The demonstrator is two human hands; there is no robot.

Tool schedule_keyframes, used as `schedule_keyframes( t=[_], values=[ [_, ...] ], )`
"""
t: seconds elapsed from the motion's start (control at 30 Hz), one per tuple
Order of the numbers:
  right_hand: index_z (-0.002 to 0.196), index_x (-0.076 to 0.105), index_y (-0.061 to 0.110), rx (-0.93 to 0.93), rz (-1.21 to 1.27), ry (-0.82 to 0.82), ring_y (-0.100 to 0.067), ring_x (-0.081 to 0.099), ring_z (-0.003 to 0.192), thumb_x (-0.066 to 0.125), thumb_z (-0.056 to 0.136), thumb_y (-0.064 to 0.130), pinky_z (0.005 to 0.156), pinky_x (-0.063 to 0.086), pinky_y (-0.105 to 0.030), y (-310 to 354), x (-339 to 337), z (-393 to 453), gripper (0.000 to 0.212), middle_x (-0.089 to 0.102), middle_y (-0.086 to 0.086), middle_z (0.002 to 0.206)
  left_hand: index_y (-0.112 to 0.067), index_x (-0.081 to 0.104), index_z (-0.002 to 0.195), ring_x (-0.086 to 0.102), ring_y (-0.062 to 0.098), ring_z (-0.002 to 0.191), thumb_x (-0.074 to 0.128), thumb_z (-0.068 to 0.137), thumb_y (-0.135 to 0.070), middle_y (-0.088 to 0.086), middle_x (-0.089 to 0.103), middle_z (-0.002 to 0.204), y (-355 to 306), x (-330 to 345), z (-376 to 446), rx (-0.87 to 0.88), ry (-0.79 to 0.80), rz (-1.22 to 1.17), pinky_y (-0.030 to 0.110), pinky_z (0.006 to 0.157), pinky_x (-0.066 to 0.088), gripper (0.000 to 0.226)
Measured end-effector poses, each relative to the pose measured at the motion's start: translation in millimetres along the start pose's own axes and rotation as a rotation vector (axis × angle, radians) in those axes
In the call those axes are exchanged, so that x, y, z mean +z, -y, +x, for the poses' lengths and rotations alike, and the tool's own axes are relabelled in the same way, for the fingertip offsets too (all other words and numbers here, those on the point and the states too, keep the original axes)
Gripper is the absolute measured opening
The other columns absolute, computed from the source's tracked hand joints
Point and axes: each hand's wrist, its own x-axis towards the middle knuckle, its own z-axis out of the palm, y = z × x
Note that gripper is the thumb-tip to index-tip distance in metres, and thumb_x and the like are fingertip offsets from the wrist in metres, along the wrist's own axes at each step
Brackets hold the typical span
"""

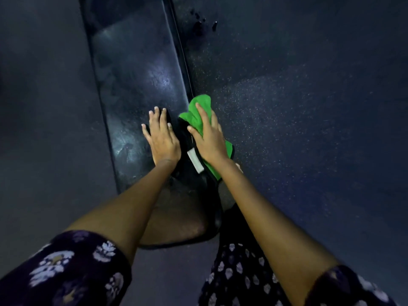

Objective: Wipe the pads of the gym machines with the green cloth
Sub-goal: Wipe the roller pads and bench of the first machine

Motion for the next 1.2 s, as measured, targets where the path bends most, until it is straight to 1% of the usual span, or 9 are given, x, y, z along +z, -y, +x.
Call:
schedule_keyframes(
  t=[0.17,0.27,0.37,0.5,0.7,0.83,1.0,1.1,1.2],
  values=[
    [0.148,0.023,0.031,-0.007,-0.041,0.009,-0.038,0.031,0.134,0.053,0.094,0.036,0.103,0.036,-0.049,-14,-2,-45,0.062,0.022,-0.016,0.153,-0.009,0.035,0.144,0.015,0.021,0.145,0.024,0.099,-0.018,0.007,0.026,0.154,-3,-2,-3,-0.022,0.017,0.016,0.041,0.117,-0.004,0.047],
    [0.148,0.024,0.031,0.002,-0.104,0.027,-0.037,0.029,0.134,0.052,0.095,0.036,0.105,0.032,-0.048,2,-5,-3,0.061,0.018,-0.015,0.155,-0.008,0.038,0.142,0.019,0.023,0.144,0.025,0.098,-0.018,0.008,0.029,0.153,-4,-2,-3,-0.025,0.011,0.034,0.043,0.117,0.0,0.047],
    [0.149,0.021,0.032,0.016,-0.113,0.038,-0.036,0.028,0.135,0.049,0.096,0.038,0.107,0.031,-0.052,25,-8,67,0.06,0.013,-0.013,0.157,-0.008,0.04,0.141,0.023,0.025,0.143,0.021,0.096,-0.023,0.01,0.031,0.152,-2,-1,-1,-0.025,0.012,0.069,0.047,0.116,0.006,0.051],
    [0.15,0.019,0.032,0.028,-0.113,0.043,-0.037,0.027,0.135,0.049,0.096,0.038,0.108,0.031,-0.055,44,-10,116,0.061,0.011,-0.012,0.157,-0.008,0.04,0.141,0.023,0.024,0.142,0.022,0.095,-0.023,0.01,0.032,0.152,-1,-1,-1,-0.032,0.028,0.086,0.047,0.115,0.007,0.051],
    [0.149,0.023,0.03,-0.044,-0.085,0.015,-0.038,0.031,0.134,0.054,0.093,0.037,0.103,0.034,-0.047,18,-11,46,0.064,0.021,-0.016,0.155,-0.005,0.043,0.138,0.024,0.024,0.14,0.025,0.095,-0.021,0.014,0.036,0.149,0,0,2,-0.027,0.029,0.117,0.048,0.113,0.01,0.049],
    [0.148,0.025,0.03,-0.005,-0.131,0.044,-0.037,0.033,0.131,0.055,0.093,0.037,0.101,0.035,-0.046,14,-10,21,0.063,0.021,-0.016,0.154,-0.002,0.046,0.135,0.023,0.023,0.137,0.028,0.095,-0.02,0.018,0.04,0.145,-1,0,4,-0.004,0.017,0.117,0.045,0.111,0.007,0.047],
    [0.149,0.022,0.034,0.021,-0.198,0.028,-0.035,0.031,0.132,0.05,0.095,0.04,0.103,0.032,-0.049,49,-9,107,0.061,0.014,-0.012,0.157,-0.004,0.047,0.134,0.024,0.021,0.137,0.03,0.095,-0.019,0.015,0.042,0.144,1,0,3,0.004,-0.005,0.103,0.042,0.112,0.007,0.046],
    [0.149,0.019,0.035,0.028,-0.249,0.039,-0.034,0.03,0.133,0.05,0.095,0.04,0.104,0.032,-0.05,70,-10,161,0.063,0.009,-0.01,0.158,-0.007,0.053,0.13,0.028,0.019,0.135,0.032,0.095,-0.022,0.011,0.048,0.14,-1,-1,5,-0.034,-0.023,0.01,0.037,0.113,0.006,0.043],
    [0.149,0.018,0.036,-0.018,-0.265,0.047,-0.033,0.032,0.132,0.049,0.095,0.041,0.104,0.033,-0.049,71,-11,169,0.063,0.01,-0.01,0.158,-0.008,0.061,0.112,0.044,0.022,0.122,0.035,0.094,-0.025,0.009,0.06,0.12,-6,-11,23,-0.107,-0.071,-0.066,0.045,0.112,0.016,0.036]
  ],
)
